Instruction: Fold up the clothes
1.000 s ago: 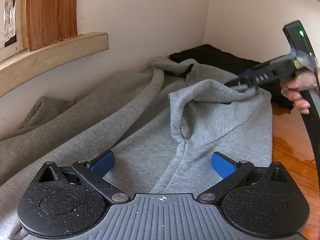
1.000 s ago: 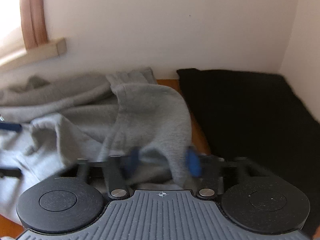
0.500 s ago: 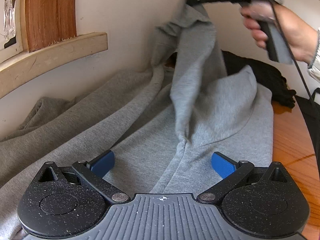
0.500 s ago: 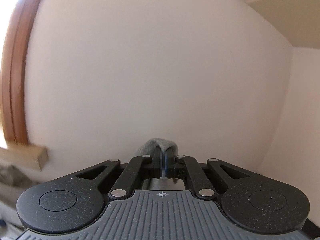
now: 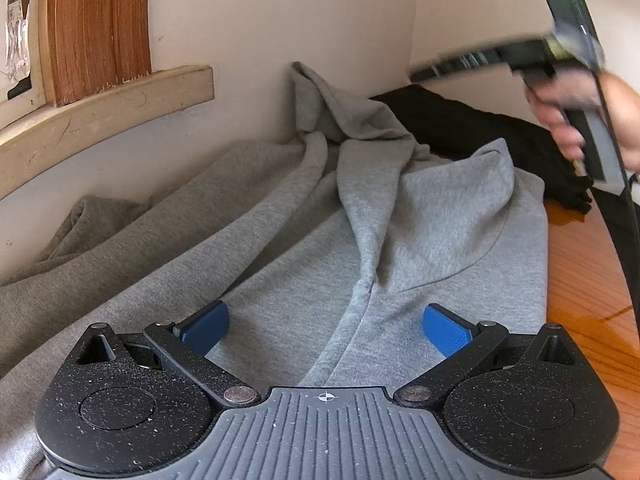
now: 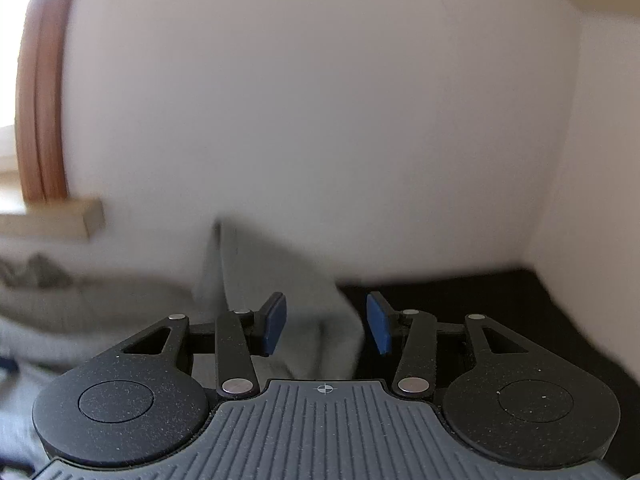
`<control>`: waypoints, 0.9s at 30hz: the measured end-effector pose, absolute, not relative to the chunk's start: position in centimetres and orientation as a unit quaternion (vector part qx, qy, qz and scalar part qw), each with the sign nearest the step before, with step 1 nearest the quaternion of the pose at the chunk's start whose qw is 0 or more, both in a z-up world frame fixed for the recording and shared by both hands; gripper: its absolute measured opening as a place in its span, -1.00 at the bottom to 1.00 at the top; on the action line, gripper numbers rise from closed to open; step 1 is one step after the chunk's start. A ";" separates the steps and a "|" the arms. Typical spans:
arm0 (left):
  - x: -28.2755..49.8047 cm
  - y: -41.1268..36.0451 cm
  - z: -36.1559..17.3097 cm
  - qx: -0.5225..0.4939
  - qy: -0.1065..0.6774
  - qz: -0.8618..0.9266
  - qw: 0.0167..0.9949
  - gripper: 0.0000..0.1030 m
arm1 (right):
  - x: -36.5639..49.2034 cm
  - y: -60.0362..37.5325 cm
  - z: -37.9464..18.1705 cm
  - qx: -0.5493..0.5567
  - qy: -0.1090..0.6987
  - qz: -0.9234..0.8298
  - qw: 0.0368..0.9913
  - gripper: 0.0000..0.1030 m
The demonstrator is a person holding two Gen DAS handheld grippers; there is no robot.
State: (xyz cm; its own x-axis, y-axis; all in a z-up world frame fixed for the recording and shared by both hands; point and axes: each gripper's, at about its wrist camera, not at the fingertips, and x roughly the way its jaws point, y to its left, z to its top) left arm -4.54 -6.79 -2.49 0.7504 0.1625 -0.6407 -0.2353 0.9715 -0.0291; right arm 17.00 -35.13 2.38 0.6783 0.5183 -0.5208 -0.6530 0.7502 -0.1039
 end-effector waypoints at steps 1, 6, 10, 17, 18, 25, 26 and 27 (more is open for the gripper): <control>-4.6 -6.8 -2.5 -0.054 0.337 0.106 0.934 1.00 | 17.1 -35.5 1.7 -0.149 0.254 0.321 0.900 -0.11; -4.7 -6.7 -2.4 -0.053 0.337 0.107 0.934 1.00 | 18.1 -36.9 -1.2 -0.130 0.324 0.353 0.868 -0.11; -4.3 -7.0 -2.6 -0.054 0.337 0.107 0.934 1.00 | 18.6 -35.8 -1.9 -0.124 0.340 0.376 0.853 -0.10; -4.0 -7.0 -2.8 -0.052 0.337 0.107 0.934 1.00 | 19.1 -33.0 -0.1 -0.142 0.289 0.365 0.873 -0.92; -3.9 -7.0 -2.8 -0.052 0.337 0.107 0.934 1.00 | 18.9 -32.7 0.5 -0.144 0.268 0.361 0.881 -0.92; -3.8 -7.0 -2.9 -0.051 0.338 0.107 0.934 1.00 | 17.4 -29.1 3.2 -0.148 0.159 0.374 0.902 -0.93; -3.8 -7.0 -2.9 -0.051 0.338 0.107 0.934 1.00 | 17.4 -28.4 3.1 -0.150 0.168 0.378 0.898 -0.91; -3.8 -7.0 -2.9 -0.051 0.338 0.107 0.934 1.00 | 17.5 -27.7 3.0 -0.153 0.177 0.382 0.894 -0.84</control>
